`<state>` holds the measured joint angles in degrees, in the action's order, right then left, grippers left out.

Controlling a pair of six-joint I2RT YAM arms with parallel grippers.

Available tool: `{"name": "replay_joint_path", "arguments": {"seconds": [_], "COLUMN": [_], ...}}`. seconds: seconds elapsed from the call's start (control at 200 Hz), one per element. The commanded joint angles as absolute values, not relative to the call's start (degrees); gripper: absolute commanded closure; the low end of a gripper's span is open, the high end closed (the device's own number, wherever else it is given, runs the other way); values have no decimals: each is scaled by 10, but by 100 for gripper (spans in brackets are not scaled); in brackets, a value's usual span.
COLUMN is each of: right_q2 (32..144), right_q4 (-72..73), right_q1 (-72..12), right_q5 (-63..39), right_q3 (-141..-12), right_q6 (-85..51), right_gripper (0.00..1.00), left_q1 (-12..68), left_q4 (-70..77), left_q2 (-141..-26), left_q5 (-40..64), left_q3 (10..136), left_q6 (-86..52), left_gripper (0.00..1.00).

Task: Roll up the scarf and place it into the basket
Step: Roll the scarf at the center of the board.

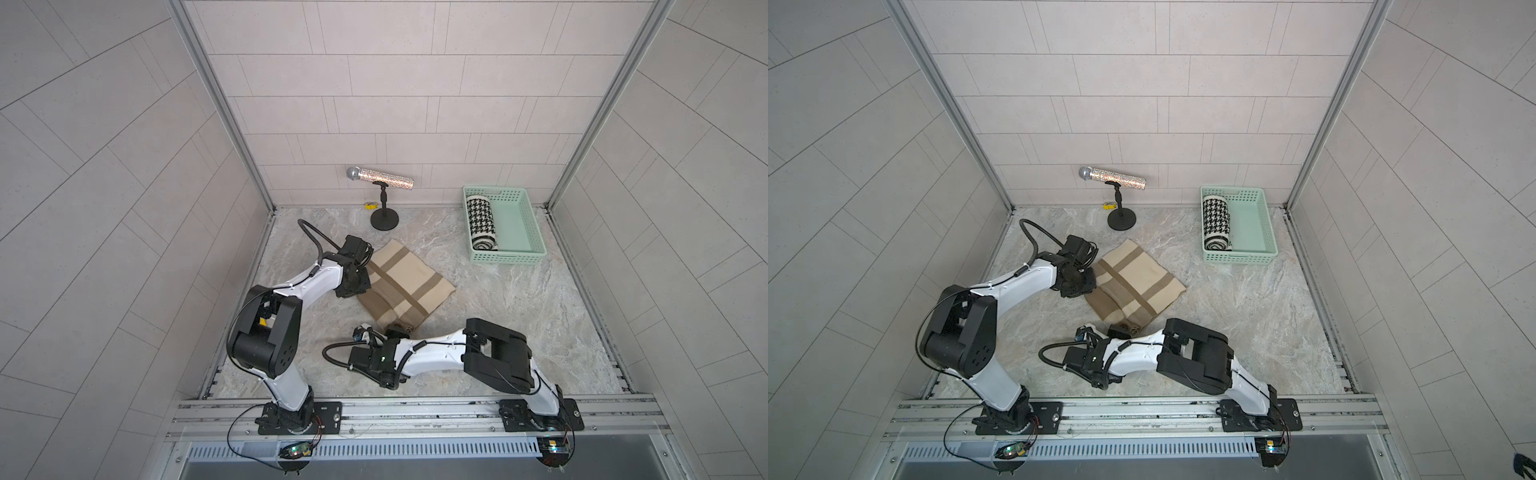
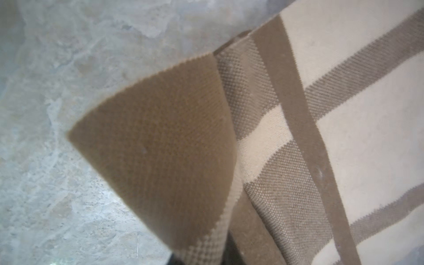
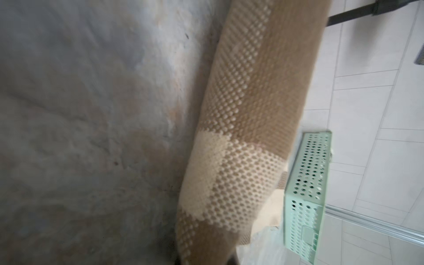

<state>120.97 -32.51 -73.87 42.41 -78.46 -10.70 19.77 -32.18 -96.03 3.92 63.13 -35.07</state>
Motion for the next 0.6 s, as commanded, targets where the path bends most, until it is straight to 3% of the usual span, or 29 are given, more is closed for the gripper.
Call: {"name": "replay_joint_path", "arguments": {"seconds": [0.0,0.055,0.125,0.28,0.595], "right_q2": [1127,1089,1045,1000,1021], "right_q4": [-322,-301,-257,-186,-92], "right_q1": [-702,-672,-626,-534,-443], "right_q5": [251,157,36,-130,-294], "right_q3": [-754,-724,-679,-613,-545], "right_q6": [-176,-210,-256,-327,-403], "right_gripper": [100,100,100,100,100], "left_q1": [196,196,195,195,199], "left_q4": [-331,-330,-329,-302,-218], "left_q2": [-913,-892,-868,-832,-859], "left_q5": [38,29,25,46,149], "left_q3": [657,660,662,633,566], "left_q6": [-346,-345,-343,-350,-365], "left_gripper": [43,29,22,22,24]}}
